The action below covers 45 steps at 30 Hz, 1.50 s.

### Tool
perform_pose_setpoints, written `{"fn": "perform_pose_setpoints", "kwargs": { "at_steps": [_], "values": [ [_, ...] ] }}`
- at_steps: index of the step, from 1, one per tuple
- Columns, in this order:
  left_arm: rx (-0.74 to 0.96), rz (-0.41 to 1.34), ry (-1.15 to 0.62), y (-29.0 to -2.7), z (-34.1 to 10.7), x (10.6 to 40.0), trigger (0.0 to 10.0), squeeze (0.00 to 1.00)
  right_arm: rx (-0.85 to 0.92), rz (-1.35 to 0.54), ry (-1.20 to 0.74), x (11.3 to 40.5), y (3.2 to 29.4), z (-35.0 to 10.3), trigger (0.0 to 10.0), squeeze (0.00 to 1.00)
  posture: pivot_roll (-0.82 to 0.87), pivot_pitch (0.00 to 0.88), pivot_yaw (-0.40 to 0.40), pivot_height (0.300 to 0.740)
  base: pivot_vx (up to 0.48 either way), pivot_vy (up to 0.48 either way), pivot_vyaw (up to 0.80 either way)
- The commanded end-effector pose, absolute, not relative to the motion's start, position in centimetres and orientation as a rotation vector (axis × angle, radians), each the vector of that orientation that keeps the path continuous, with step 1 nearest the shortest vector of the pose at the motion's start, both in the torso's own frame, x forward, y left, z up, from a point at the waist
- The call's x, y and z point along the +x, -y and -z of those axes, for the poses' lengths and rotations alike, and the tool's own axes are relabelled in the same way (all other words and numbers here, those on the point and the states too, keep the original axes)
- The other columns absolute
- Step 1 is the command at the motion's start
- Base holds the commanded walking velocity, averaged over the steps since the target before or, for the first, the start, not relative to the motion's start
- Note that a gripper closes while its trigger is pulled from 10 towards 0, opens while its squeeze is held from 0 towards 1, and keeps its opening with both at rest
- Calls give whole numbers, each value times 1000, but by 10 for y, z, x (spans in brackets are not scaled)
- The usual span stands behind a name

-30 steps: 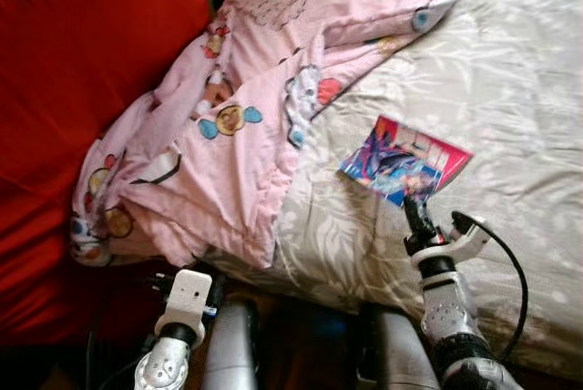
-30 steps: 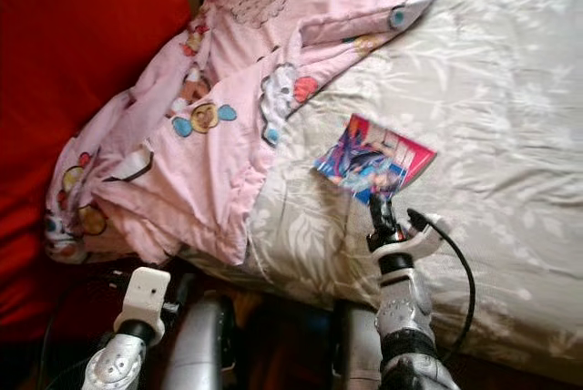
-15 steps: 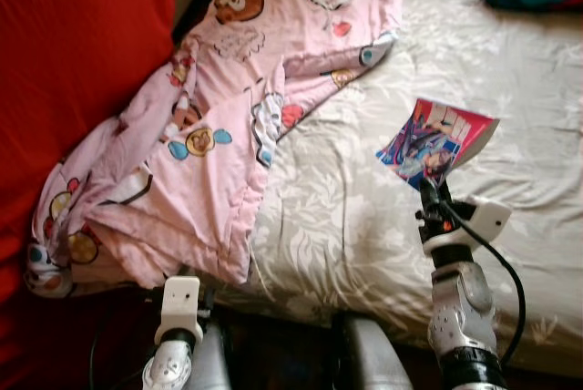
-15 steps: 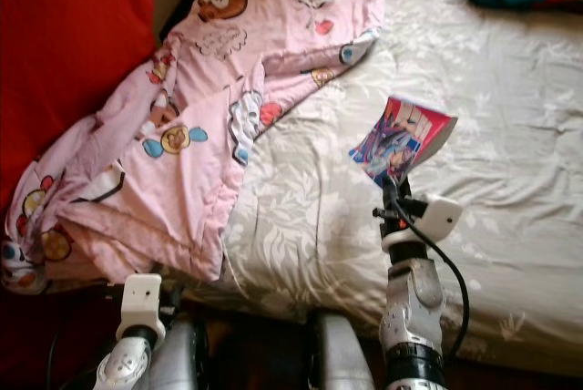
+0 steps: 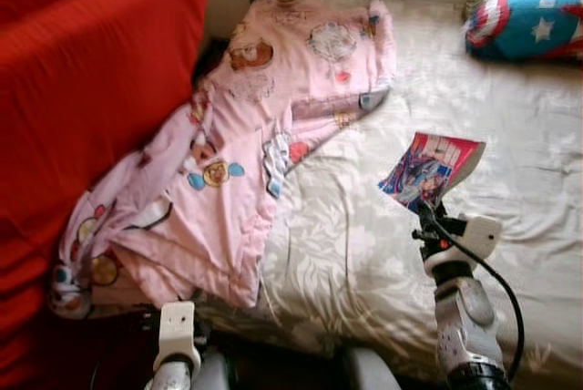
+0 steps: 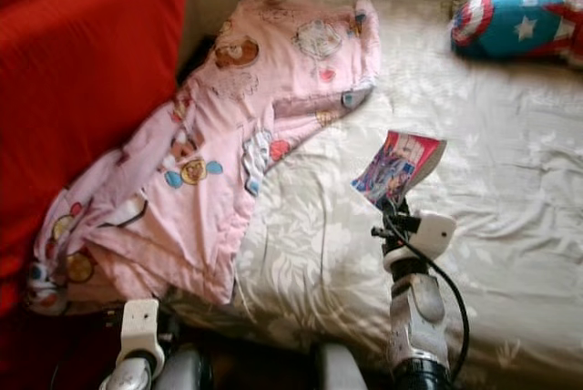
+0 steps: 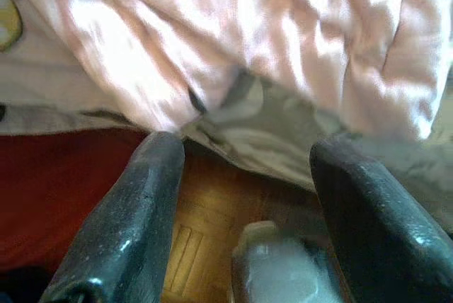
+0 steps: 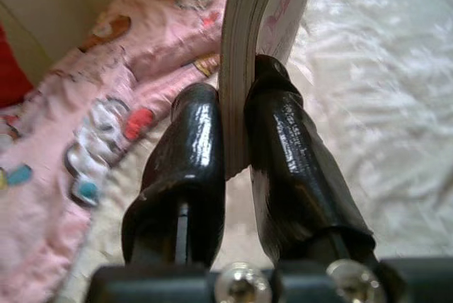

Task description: Clean up the room

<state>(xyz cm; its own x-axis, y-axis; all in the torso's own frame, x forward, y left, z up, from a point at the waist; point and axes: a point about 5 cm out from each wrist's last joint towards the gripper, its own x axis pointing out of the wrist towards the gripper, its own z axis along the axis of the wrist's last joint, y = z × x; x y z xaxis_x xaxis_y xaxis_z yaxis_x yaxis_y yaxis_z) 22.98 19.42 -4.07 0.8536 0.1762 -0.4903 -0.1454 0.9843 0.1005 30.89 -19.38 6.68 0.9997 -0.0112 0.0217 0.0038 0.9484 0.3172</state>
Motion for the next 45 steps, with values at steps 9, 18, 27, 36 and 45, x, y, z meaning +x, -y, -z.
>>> {"fn": "perform_pose_setpoints", "kwargs": {
  "at_steps": [9, 18, 27, 36, 45],
  "values": [
    [26, -213, -612, -198, 48, 231, 10000, 0, 249, 27, 48, 321, 209, -79, 10000, 0, -125, 0, -80, 732, 0, 0, 0],
    [5, -233, -679, -197, 56, 222, 10000, 0, 244, 126, -121, 311, 230, -49, 10000, 0, -148, 0, -64, 732, 0, 0, 0],
    [-13, -216, -779, -195, 72, 198, 10000, 0, 226, 199, -423, 265, 234, 12, 10000, 0, -145, 0, -74, 732, 0, 0, 0],
    [-54, -199, -862, -189, 85, 175, 10000, 0, 153, 222, -743, 206, 235, 60, 10000, 0, -79, 0, -74, 732, 0, 0, 0],
    [-53, -214, -899, -203, 87, 167, 10000, 0, 145, 257, -613, 216, 232, 51, 10000, 0, -78, 0, -52, 732, 0, 0, 0]
  ]
}}
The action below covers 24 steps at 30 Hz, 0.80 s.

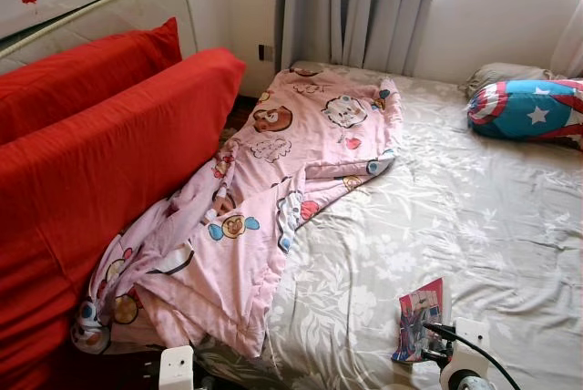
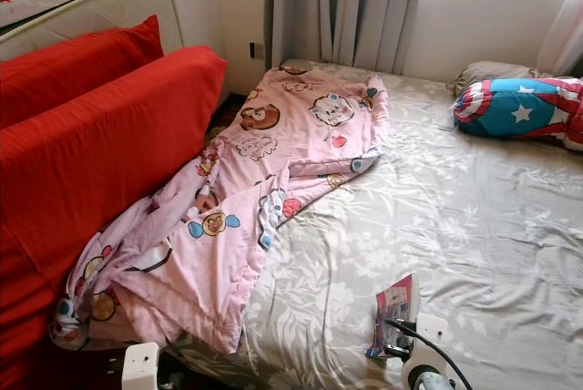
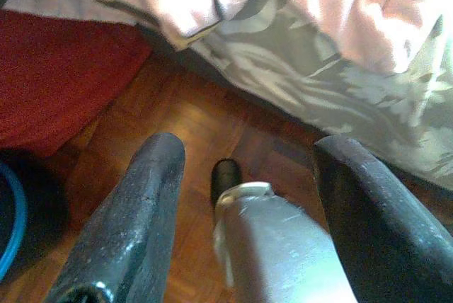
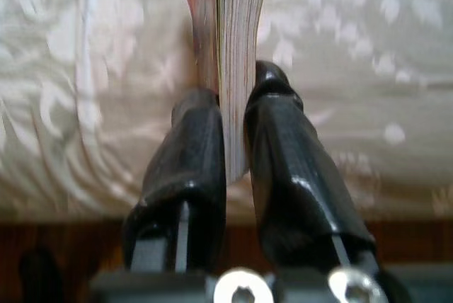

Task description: Clean up the room

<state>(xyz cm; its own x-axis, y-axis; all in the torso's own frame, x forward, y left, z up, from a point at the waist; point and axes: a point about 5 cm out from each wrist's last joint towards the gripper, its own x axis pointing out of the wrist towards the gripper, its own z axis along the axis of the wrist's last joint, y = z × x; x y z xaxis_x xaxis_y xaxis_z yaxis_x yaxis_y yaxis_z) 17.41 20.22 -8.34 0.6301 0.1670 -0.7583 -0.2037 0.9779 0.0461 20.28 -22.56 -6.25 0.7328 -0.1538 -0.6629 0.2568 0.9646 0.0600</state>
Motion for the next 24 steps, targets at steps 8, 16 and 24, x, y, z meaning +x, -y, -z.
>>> {"fn": "perform_pose_setpoints", "kwargs": {
  "at_steps": [8, 16, 24],
  "values": [
    [-37, -222, -942, -212, 92, 153, 10000, 0, 136, 218, -526, 217, 223, 47, 10000, 0, -98, 0, -13, 732, 0, 0, 0],
    [-3, -184, -944, -213, 91, 152, 10000, 0, 89, 190, -533, 211, 219, 50, 10000, 0, -120, 0, 2, 732, 0, 0, 0],
    [3, -178, -955, -212, 92, 151, 10000, 0, 86, 222, -546, 211, 223, 51, 10000, 0, -135, 0, -8, 732, 0, 0, -391]
  ]
}}
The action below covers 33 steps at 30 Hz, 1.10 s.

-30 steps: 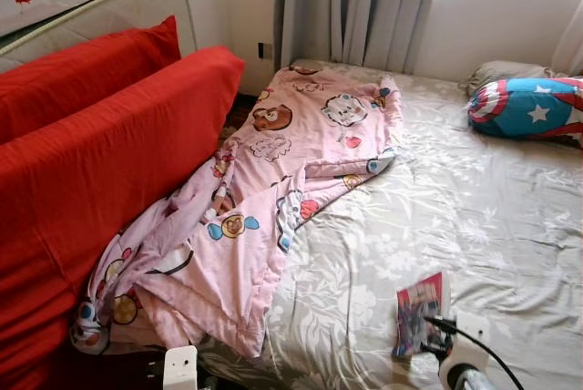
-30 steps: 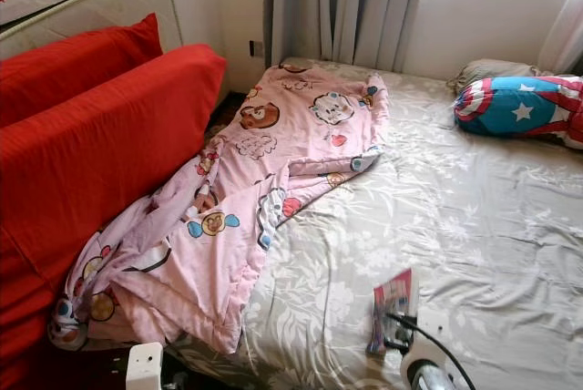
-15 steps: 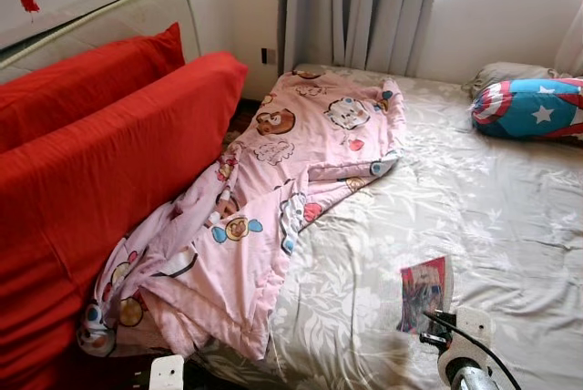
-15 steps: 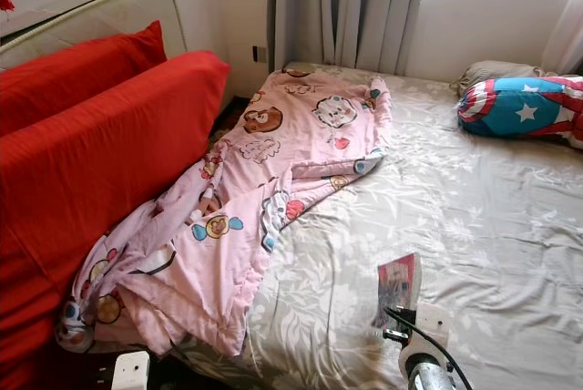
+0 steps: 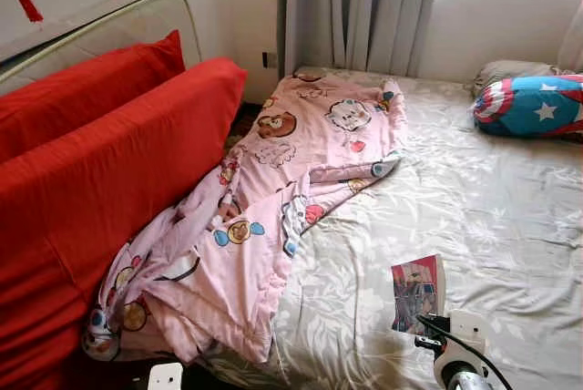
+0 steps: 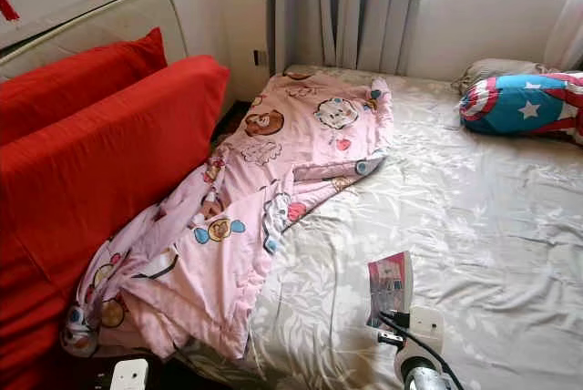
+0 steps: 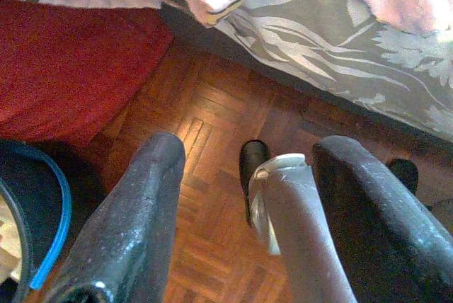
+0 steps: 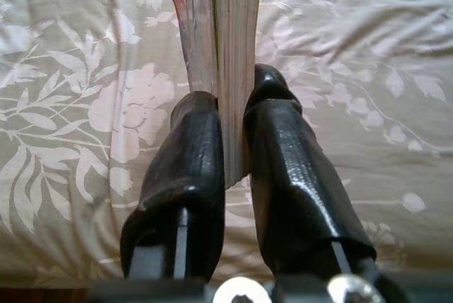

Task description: Clean up the room

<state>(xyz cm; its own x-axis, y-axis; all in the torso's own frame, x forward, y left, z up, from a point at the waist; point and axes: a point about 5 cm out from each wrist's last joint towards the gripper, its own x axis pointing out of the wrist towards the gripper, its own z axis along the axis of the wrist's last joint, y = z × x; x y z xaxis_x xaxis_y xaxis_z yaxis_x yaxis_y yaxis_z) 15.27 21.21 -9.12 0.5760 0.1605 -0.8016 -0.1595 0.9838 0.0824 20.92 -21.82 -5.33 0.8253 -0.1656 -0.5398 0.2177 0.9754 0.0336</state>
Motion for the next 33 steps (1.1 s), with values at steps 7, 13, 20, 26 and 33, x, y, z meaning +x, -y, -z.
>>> {"fn": "perform_pose_setpoints", "kwargs": {
  "at_steps": [7, 13, 20, 26, 33],
  "values": [
    [6, -166, -954, -208, 92, 154, 10000, 0, 40, 215, -512, 217, 229, 44, 10000, 0, -132, 0, -14, 732, 0, 0, -781],
    [15, -146, -969, -204, 94, 151, 10000, 0, -47, 229, -432, 230, 237, 30, 10000, 0, -142, 0, -12, 732, 0, 0, -781],
    [24, -143, -958, -206, 92, 155, 10000, 0, -64, 212, -451, 229, 231, 33, 10000, 0, -132, 0, -13, 732, 0, 0, -779],
    [57, -132, -945, -205, 90, 159, 10000, 0, -72, 225, -449, 230, 230, 32, 10000, 0, -131, 0, -15, 732, 0, -51, -641],
    [58, -126, -945, -201, 92, 157, 10000, 0, -67, 235, -436, 231, 230, 31, 10000, 0, -126, 0, -18, 732, 0, -312, 0]
  ]
}}
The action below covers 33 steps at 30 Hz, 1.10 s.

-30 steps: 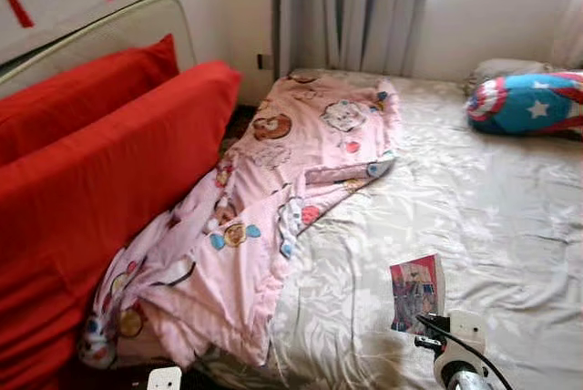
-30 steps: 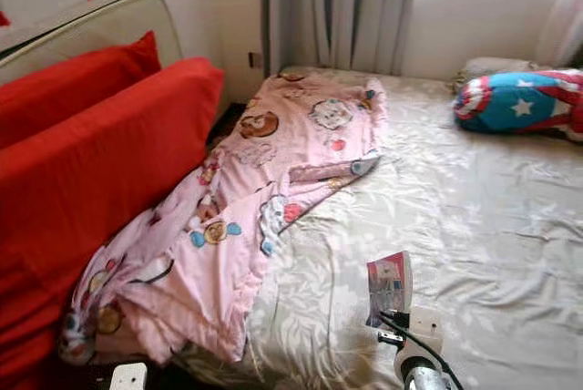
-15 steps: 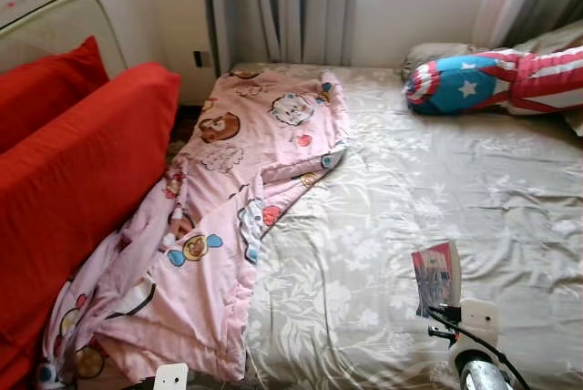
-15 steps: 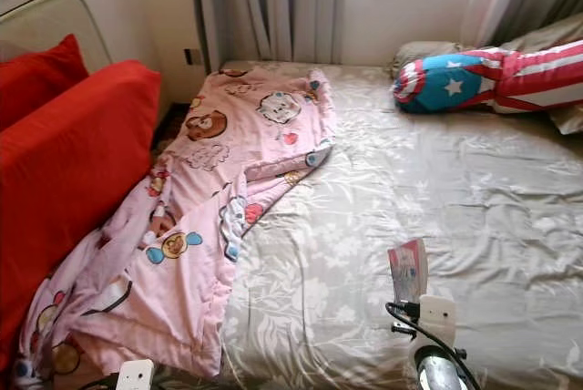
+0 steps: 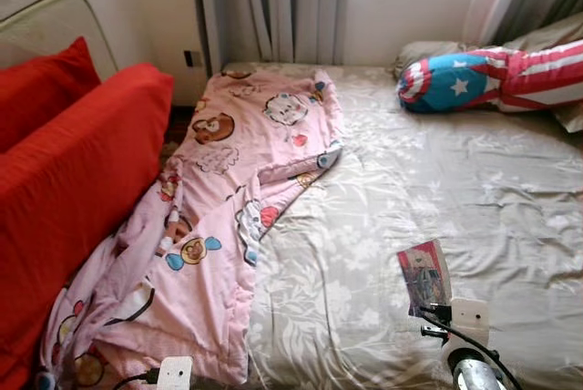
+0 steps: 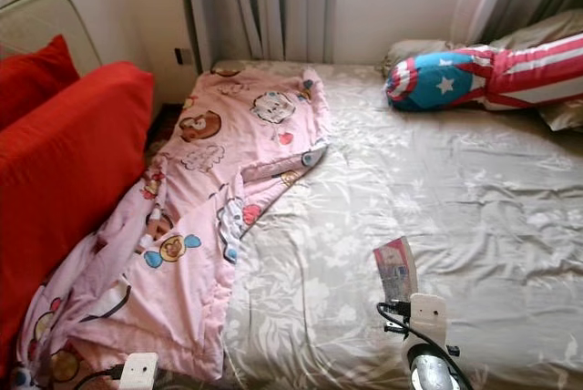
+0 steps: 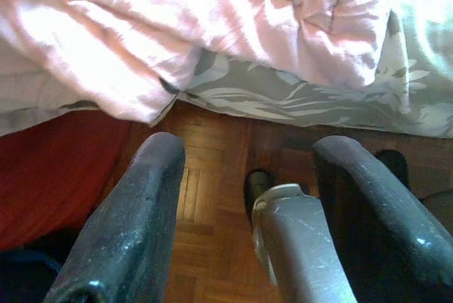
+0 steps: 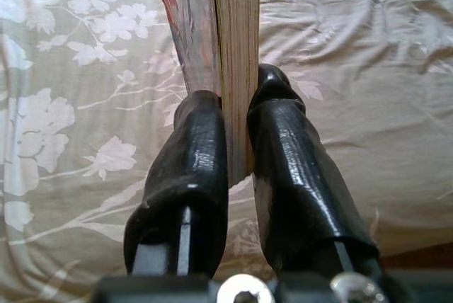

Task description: Clean up the room

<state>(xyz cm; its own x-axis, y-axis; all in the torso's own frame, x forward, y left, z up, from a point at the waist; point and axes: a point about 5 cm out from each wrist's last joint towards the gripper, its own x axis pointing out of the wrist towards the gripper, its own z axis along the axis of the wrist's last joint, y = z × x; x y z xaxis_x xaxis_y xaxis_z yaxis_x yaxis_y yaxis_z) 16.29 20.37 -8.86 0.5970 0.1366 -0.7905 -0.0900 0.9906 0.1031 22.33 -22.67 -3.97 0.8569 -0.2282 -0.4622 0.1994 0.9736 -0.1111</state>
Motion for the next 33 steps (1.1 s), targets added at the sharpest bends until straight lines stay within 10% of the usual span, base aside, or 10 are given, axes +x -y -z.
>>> {"fn": "perform_pose_setpoints", "kwargs": {
  "at_steps": [1, 33],
  "values": [
    [59, -126, -944, -200, 92, 157, 10000, 0, -66, 238, -436, 231, 230, 31, 10000, 0, -125, 0, -18, 732, 0, -311, 0],
    [61, -133, -941, -201, 91, 157, 10000, 0, -38, 242, -447, 236, 226, 31, 10000, 0, -120, 0, -11, 732, 0, -300, -97]
  ]
}}
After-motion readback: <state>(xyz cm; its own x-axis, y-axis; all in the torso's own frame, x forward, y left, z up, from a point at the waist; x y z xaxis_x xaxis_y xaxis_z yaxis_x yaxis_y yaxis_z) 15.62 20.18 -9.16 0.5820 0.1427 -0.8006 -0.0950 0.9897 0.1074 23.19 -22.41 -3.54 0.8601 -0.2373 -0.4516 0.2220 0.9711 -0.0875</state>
